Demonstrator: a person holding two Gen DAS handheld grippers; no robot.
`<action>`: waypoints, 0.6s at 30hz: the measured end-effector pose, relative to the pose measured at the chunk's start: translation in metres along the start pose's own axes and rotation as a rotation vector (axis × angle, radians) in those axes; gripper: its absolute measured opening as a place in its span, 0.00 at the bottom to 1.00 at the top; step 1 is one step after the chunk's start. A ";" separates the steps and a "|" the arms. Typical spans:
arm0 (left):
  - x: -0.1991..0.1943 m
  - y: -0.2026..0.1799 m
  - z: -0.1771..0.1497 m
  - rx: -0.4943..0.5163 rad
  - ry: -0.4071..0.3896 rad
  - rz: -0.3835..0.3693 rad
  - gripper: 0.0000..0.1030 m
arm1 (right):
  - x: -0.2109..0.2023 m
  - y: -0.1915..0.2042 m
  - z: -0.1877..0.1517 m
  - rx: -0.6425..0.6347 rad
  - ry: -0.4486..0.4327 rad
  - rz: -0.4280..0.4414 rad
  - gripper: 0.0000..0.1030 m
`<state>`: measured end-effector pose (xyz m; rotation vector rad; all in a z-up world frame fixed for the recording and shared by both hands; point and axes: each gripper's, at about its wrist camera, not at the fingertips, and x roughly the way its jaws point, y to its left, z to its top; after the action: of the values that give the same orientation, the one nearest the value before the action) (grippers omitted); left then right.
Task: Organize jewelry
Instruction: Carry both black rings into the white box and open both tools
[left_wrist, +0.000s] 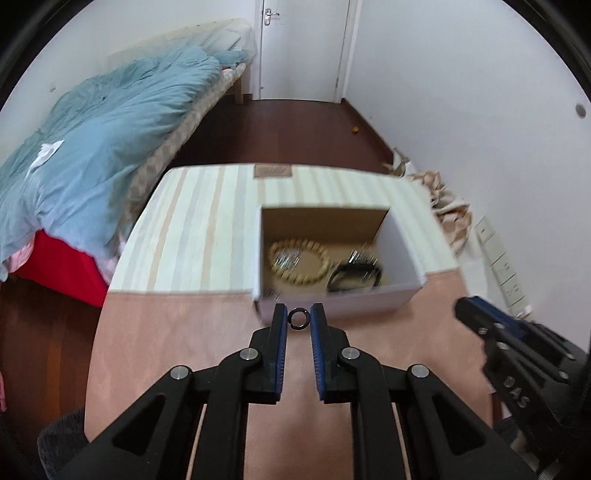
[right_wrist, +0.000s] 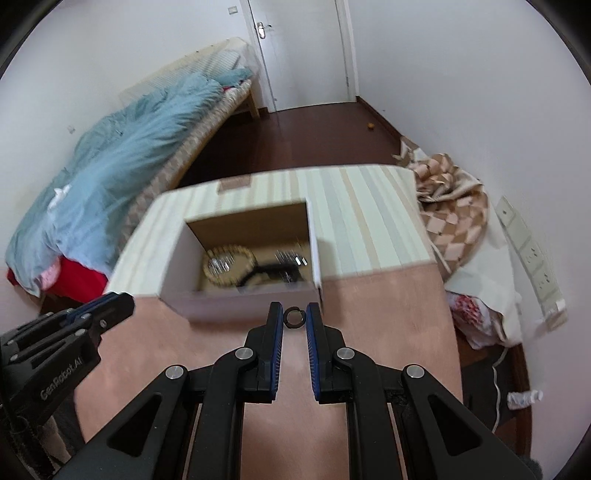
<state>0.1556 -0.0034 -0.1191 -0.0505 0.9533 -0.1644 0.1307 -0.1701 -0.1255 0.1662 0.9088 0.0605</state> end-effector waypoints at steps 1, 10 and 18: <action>0.000 -0.001 0.005 -0.006 -0.001 -0.010 0.09 | 0.002 0.000 0.008 0.001 0.004 0.010 0.13; 0.062 0.016 0.075 -0.071 0.145 -0.115 0.10 | 0.084 0.000 0.089 -0.015 0.189 0.090 0.13; 0.102 0.029 0.096 -0.112 0.278 -0.087 0.14 | 0.133 0.004 0.112 -0.015 0.341 0.102 0.17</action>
<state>0.2952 0.0061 -0.1492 -0.1758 1.2379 -0.2013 0.3010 -0.1632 -0.1608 0.1913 1.2396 0.1948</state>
